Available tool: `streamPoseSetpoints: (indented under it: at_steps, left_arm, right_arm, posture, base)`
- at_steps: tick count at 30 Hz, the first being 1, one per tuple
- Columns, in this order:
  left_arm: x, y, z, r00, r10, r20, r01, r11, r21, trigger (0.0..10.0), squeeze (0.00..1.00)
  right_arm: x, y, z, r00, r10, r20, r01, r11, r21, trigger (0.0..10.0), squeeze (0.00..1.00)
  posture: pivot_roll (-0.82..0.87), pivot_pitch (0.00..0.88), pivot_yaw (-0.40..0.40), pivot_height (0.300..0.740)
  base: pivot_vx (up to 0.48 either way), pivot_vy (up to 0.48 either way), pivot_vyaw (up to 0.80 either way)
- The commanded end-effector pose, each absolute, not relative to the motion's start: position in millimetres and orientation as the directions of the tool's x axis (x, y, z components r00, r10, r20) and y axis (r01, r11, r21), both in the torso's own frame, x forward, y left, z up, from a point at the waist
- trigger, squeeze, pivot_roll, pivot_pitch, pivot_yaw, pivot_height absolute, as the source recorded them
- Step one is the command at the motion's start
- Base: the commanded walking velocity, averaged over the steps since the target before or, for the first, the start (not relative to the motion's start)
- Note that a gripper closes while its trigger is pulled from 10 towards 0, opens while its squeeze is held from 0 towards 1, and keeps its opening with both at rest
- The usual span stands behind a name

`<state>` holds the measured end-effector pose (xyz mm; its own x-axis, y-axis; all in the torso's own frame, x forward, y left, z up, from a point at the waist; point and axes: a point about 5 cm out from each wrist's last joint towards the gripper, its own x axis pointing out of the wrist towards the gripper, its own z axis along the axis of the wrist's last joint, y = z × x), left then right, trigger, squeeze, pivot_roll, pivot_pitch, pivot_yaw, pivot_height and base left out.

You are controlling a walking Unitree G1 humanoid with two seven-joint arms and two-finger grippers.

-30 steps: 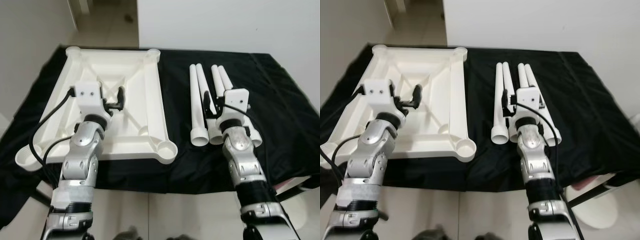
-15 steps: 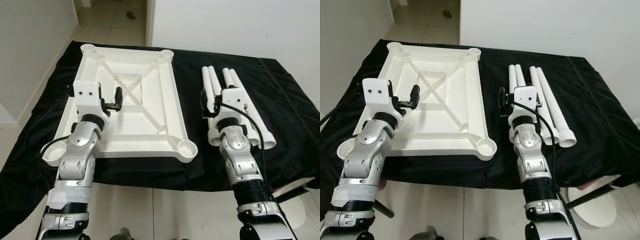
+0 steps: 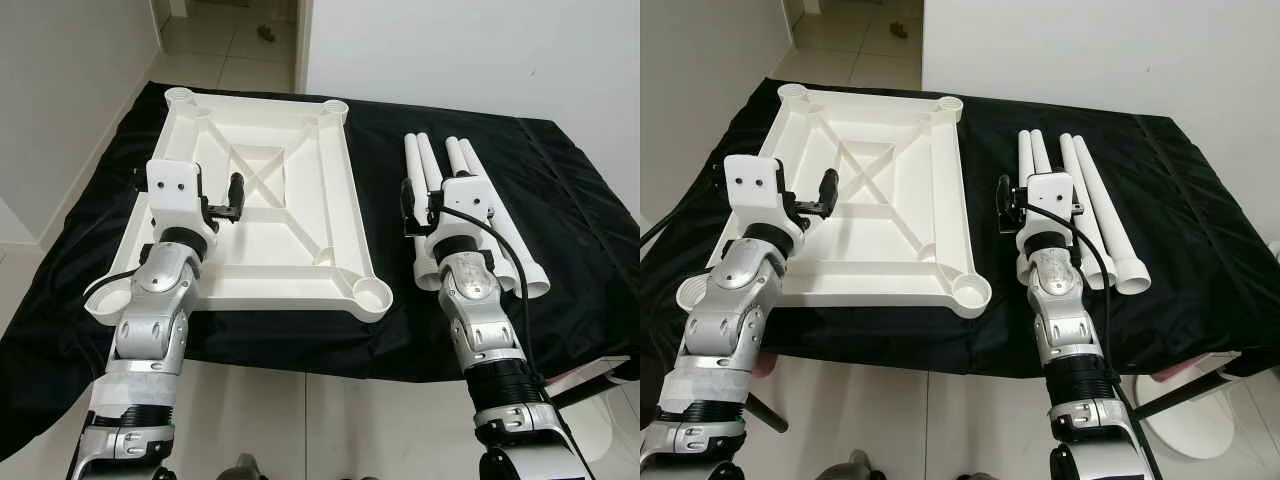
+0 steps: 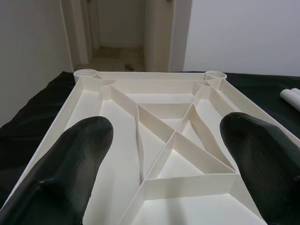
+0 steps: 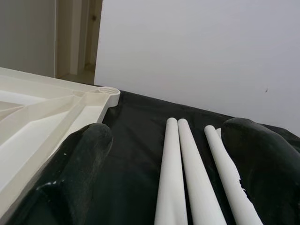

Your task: Building children table

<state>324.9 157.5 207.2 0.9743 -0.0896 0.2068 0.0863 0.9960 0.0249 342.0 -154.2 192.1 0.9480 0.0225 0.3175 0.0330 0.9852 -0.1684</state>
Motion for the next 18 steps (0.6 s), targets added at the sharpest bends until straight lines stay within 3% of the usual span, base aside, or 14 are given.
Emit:
streamPoseSetpoints:
  at_steps: [1, 12, 18]
  left_arm:
    - [324.9, 153.4, 207.6, 0.97, -0.117, 0.212, 0.112, 0.993, 0.033, 10.0, 0.0]
    - [325.9, 152.8, 208.3, 0.969, -0.118, 0.216, 0.112, 0.993, 0.037, 10.0, 0.0]
    - [327.1, 153.6, 207.9, 0.972, -0.107, 0.211, 0.102, 0.994, 0.038, 10.0, 0.0]
  right_arm:
    - [343.3, -154.0, 191.7, 0.949, 0.026, 0.315, 0.033, 0.983, -0.179, 10.0, 0.0]
    - [344.0, -153.7, 192.7, 0.948, 0.026, 0.318, 0.033, 0.983, -0.18, 10.0, 0.0]
    - [344.6, -153.7, 193.4, 0.947, 0.026, 0.32, 0.034, 0.983, -0.181, 10.0, 0.0]
  posture:
    - [0.18, 0.041, -0.043, 0.74]
    - [0.18, 0.035, -0.044, 0.74]
    - [0.18, 0.033, -0.043, 0.74]
  base:
    - [0.0, -0.277, 0.0]
    - [0.0, -0.269, 0.0]
    - [0.0, 0.0, 0.0]
